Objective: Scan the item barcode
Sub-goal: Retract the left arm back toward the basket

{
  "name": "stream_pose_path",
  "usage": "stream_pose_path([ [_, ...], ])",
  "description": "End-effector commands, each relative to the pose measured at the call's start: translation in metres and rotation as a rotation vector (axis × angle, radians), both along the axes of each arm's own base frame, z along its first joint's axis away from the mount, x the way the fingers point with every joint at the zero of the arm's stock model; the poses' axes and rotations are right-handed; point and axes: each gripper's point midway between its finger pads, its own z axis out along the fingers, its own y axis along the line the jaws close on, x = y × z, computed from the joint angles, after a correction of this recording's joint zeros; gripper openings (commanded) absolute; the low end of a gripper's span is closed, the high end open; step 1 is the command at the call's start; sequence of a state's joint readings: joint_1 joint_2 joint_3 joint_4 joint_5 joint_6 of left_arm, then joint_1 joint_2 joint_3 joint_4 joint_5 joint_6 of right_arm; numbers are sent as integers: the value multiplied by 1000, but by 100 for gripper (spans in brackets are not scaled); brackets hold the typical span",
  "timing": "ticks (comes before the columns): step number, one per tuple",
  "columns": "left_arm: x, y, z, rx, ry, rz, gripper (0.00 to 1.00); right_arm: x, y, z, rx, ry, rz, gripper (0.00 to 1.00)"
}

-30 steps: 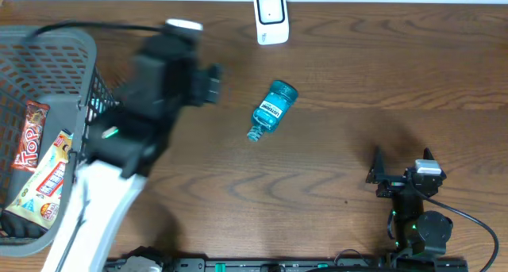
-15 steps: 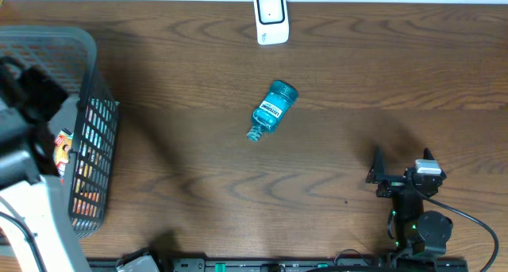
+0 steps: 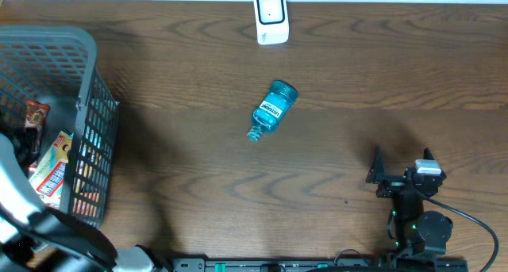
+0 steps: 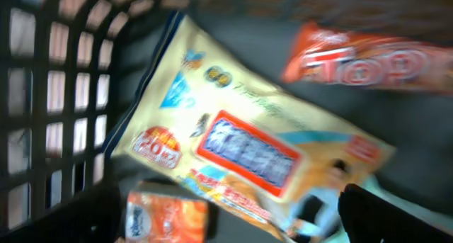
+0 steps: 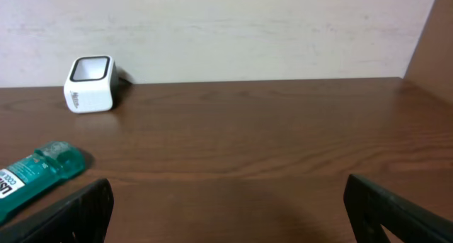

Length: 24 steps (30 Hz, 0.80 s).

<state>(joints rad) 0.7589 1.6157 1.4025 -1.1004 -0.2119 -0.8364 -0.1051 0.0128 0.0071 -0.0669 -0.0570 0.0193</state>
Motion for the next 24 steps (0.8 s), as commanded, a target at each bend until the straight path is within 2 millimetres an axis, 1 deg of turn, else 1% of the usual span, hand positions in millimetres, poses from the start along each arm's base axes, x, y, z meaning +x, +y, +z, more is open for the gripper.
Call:
stream_pose_path([
  [1,-9,-3,-18,-46,23,193,98,0,3,-2,15,5,12,99],
  [4,-18,-11,-32,-78,53,304,98,0,3,-2,14,5,12,99],
  [5,-22,-15,-40,-85,62,354,98,0,3,-2,14,5,12,99],
  [9,-30,-23,-59,-92,72,427,98,0,3,-2,14,5,12,99],
  [14,-31,-23,-91,-73,48,427,97,0,3,-2,14,5,12,99],
  [17,-25,-18,-109,-44,3,393,98,0,3,-2,15,5,12,99],
  [20,-19,-12,-121,-20,-30,340,98,0,3,-2,14,5,12,99],
  [24,-16,-11,-137,-7,-66,328,98,0,3,-2,14,5,12,99],
])
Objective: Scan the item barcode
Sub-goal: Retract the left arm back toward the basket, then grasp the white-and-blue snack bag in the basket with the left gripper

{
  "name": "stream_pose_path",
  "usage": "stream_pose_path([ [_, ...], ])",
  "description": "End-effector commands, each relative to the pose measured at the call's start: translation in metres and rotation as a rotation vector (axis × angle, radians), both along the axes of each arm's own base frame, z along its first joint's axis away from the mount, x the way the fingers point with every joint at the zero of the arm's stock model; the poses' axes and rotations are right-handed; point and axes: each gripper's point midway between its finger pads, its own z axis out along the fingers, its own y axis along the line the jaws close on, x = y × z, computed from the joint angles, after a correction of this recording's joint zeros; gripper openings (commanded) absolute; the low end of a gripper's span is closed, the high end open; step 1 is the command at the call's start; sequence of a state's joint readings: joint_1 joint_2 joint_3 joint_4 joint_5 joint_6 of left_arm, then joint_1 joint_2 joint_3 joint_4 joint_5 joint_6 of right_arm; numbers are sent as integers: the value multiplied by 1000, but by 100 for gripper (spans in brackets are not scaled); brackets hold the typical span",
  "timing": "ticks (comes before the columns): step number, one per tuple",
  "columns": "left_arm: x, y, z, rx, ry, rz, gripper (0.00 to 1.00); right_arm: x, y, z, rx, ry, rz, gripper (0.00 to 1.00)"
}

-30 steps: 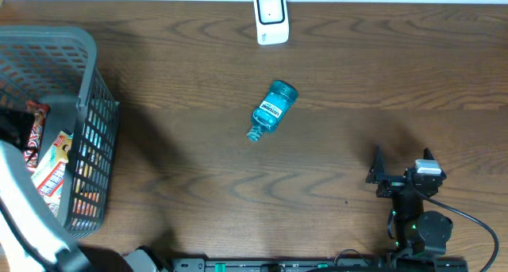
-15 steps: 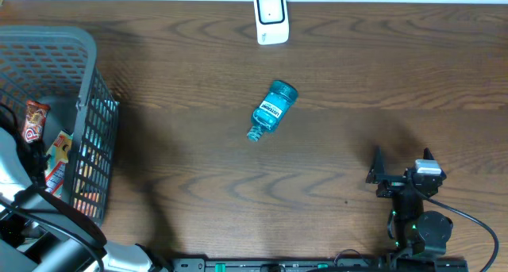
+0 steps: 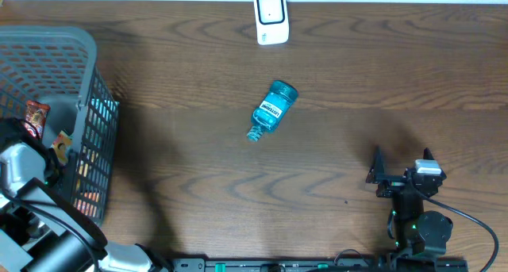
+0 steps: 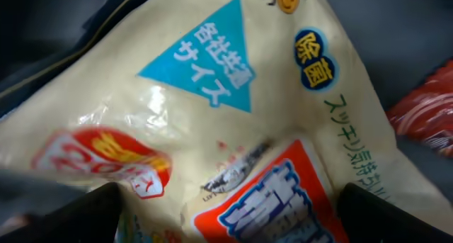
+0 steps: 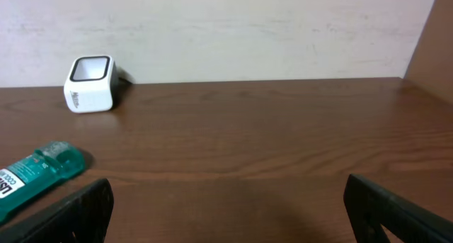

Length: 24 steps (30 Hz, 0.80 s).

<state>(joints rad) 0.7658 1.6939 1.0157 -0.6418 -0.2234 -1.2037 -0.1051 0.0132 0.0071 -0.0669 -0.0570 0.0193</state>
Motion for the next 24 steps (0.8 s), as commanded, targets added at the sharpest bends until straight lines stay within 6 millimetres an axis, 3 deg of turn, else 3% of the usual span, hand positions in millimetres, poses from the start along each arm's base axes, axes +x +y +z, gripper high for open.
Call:
stream_pose_path([
  [1,-9,-11,-24,-35,24,-30,98,0,3,-2,14,4,12,99],
  [2,-9,-11,-27,-29,18,-30,99,0,3,-2,14,4,12,99],
  [4,-9,-10,-32,-19,7,-30,83,0,3,-2,14,4,12,99],
  [6,-9,-11,-36,-11,2,-38,51,0,3,-2,14,4,12,99],
  [8,-10,-12,-38,-12,7,-54,8,0,3,-2,15,4,12,99],
  [12,-4,-8,-35,1,3,-136,7,0,3,-2,15,4,12,99],
  [16,27,-3,-12,20,-100,-310,7,0,3,-2,14,4,12,99],
  [19,53,-2,23,55,-230,-382,7,0,3,-2,14,4,12,99],
  [24,75,-2,95,189,-424,-434,7,0,3,-2,15,4,12,99],
])
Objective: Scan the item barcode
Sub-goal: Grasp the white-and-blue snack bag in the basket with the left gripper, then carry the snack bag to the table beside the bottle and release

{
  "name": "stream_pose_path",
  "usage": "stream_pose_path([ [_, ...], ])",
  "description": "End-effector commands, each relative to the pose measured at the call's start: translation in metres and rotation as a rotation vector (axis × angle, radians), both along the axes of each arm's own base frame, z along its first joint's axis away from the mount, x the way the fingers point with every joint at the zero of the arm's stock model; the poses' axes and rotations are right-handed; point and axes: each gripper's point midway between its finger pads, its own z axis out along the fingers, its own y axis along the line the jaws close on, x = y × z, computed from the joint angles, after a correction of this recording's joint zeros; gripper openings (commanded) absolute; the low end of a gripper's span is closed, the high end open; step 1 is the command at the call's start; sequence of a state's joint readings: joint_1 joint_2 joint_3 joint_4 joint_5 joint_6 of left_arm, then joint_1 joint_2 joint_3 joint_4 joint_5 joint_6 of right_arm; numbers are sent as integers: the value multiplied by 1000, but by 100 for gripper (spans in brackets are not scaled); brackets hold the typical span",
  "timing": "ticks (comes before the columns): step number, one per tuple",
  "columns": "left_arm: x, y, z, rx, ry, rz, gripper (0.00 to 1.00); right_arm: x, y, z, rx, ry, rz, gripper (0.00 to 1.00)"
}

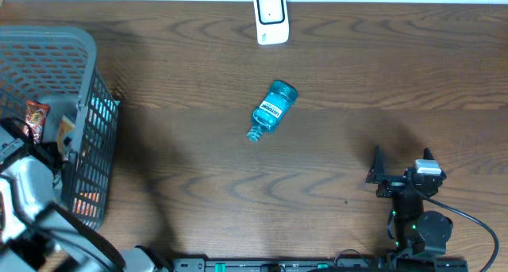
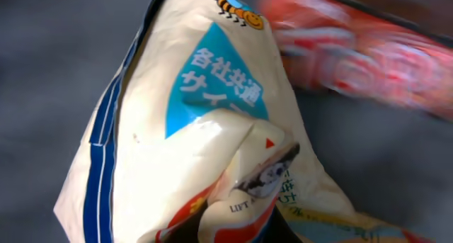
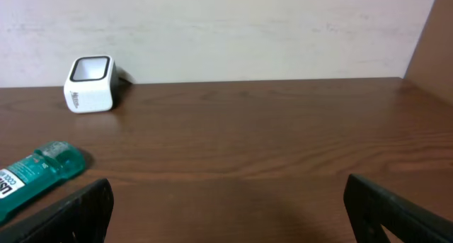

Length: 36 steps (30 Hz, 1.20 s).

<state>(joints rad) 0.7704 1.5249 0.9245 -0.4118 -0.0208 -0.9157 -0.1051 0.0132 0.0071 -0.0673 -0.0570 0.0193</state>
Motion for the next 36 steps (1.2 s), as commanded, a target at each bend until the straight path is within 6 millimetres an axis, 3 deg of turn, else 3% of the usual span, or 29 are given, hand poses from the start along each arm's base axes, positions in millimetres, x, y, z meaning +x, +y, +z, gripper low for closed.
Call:
stream_pose_path([
  [1,27,-4,70,96,-206,-109,7,0,3,-1,15,4,12,99],
  [10,25,-21,190,340,-496,-167,7,0,3,-1,15,4,12,99],
  [16,47,-75,291,470,-868,-463,7,0,3,-1,14,4,12,99],
  [21,61,-129,331,492,-1040,-723,7,0,3,-1,14,4,12,99],
  [25,76,-192,333,466,-1095,-1014,7,0,3,-1,14,4,12,99],
  [29,89,-274,310,487,-1077,-1393,7,0,3,-1,14,4,12,99],
  [32,97,-320,267,476,-953,-1582,7,0,3,-1,15,4,12,99],
  [36,114,-333,185,466,-580,-1594,7,0,3,-1,15,4,12,99],
])
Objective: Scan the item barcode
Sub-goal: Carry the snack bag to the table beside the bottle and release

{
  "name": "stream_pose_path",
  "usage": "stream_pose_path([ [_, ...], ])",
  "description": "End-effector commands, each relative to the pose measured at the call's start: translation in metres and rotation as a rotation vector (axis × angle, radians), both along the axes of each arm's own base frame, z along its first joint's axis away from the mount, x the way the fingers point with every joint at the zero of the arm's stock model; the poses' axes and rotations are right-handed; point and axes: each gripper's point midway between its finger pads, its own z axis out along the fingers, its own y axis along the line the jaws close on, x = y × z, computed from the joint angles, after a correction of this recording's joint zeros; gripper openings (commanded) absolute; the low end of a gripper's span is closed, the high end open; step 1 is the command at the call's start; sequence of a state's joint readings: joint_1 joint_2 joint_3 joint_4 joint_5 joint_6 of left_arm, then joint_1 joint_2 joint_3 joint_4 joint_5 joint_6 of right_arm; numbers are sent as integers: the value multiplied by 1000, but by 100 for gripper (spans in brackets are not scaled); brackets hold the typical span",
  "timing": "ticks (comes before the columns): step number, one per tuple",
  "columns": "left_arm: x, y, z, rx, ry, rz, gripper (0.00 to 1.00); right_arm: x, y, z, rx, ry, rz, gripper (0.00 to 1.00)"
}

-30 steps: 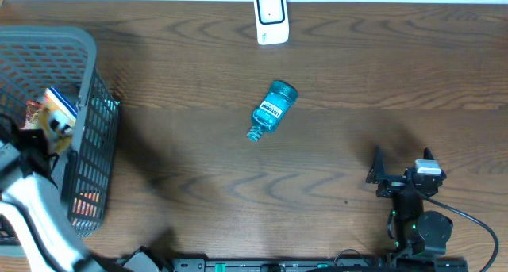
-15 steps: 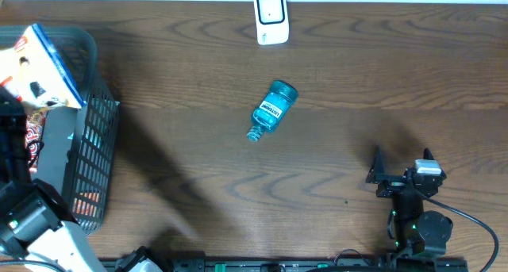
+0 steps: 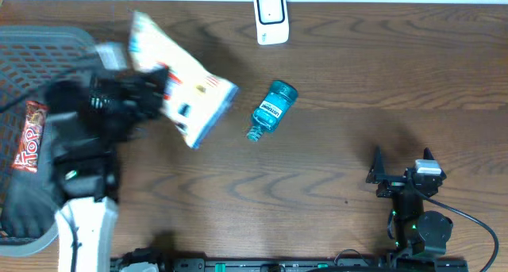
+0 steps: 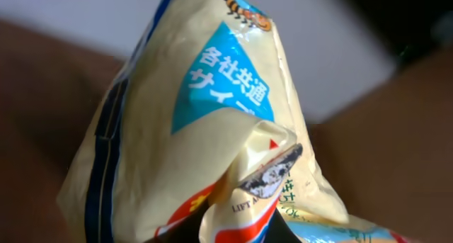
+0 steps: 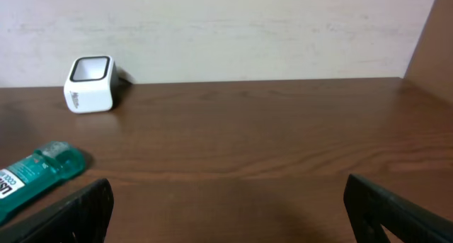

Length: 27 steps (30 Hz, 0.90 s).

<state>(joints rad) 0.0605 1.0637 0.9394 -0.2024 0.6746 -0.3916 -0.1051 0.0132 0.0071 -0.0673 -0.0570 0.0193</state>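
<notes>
My left gripper (image 3: 161,95) is shut on a cream snack bag (image 3: 190,90) with blue and red print, held in the air over the table just right of the basket. The left wrist view is filled by that bag (image 4: 191,108), crumpled where the left gripper (image 4: 226,232) pinches it. A white barcode scanner (image 3: 271,18) stands at the far edge, also seen as the scanner (image 5: 89,83) in the right wrist view. My right gripper (image 3: 401,175) rests open at the near right, and the right gripper (image 5: 226,207) has bare table between its fingers.
A blue mouthwash bottle (image 3: 272,109) lies on its side mid-table, right of the bag; the bottle (image 5: 35,176) shows in the right wrist view too. A grey mesh basket (image 3: 32,40) stands at the left with a red snack packet (image 3: 30,137) inside.
My left gripper, shut on the snack bag down in the basket, is now out of the basket with the bag held over the table. The right arm has not moved.
My left gripper was over the packets in the basket. Then it was close upon the cream bag, then shut on a fold of it inside the basket. Now the bag hangs from it above the table, near the blue bottle. The right arm stayed still.
</notes>
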Motion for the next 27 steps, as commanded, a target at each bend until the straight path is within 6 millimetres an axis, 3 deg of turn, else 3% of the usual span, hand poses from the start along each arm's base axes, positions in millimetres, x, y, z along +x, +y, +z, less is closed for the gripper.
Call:
stream_pose_path([
  [1,19,4,-54,340,74,89,7,0,3,-1,14,4,12,99],
  [5,27,-3,-116,509,235,124,7,0,3,-1,14,4,12,99],
  [9,38,-16,-167,575,329,92,7,0,3,-1,15,4,12,99],
  [14,48,-16,-219,604,426,87,7,0,3,-1,15,4,12,99],
  [19,45,-12,-254,638,509,91,8,0,3,-1,14,4,12,99],
  [22,38,-13,-271,657,555,71,14,0,3,-1,14,4,12,99],
  [23,37,-15,-275,661,565,64,17,0,3,-1,14,4,12,99],
  [27,31,-29,-283,670,573,19,59,0,3,-1,14,4,12,99],
])
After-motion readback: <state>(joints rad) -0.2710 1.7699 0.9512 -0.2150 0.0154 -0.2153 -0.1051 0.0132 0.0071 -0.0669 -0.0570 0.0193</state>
